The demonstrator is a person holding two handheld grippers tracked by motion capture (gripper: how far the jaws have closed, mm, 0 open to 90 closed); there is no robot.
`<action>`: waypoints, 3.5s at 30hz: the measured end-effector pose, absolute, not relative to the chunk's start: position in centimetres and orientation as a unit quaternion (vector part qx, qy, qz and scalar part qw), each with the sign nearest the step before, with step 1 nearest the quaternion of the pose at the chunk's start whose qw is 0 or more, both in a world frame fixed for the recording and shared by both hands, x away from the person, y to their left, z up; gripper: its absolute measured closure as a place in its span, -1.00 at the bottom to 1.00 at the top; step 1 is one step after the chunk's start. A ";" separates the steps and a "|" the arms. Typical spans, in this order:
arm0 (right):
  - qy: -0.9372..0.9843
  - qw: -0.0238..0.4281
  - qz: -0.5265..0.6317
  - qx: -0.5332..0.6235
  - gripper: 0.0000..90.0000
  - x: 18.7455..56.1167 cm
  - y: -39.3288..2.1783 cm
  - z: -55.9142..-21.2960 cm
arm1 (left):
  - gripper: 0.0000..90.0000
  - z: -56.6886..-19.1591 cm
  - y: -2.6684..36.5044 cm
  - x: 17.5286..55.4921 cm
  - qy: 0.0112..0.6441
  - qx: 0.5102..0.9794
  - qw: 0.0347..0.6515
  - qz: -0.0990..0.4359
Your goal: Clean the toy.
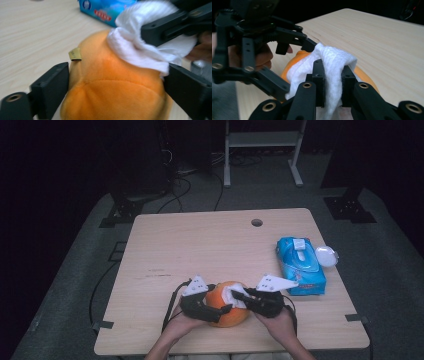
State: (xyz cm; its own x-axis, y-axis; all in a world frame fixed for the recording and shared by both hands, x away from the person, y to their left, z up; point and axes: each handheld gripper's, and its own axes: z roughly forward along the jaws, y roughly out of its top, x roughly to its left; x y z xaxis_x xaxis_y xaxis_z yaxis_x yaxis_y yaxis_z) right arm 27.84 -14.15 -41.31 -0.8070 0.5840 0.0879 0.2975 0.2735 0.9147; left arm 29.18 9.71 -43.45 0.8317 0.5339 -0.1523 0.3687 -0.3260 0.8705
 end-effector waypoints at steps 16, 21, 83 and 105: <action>0.786 0.148 0.524 0.291 0.73 28.4 -14.8 -41.3 | -0.51 -43.4 9.8 29.0 0.283 0.810 0.504 0.098; 0.777 0.154 0.537 0.290 0.73 28.2 -15.1 -40.8 | -0.44 -43.0 8.8 27.8 0.232 0.819 0.490 0.187; 0.768 0.117 0.545 0.316 0.72 29.0 -16.9 -43.1 | -0.36 -43.0 10.1 28.3 0.229 0.811 0.524 0.122; 0.747 0.094 0.572 0.326 0.72 29.2 -17.2 -42.3 | -0.16 -42.8 8.9 27.5 0.184 0.813 0.518 0.195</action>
State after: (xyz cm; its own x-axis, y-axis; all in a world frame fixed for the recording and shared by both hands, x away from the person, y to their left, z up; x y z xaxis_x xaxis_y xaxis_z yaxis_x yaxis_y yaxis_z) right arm 29.25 -17.22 -42.29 -0.7699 0.5941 0.2330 0.3791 0.1322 0.9159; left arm 27.50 8.90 -42.84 0.8563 0.5011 0.1253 0.0982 -0.3962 0.9129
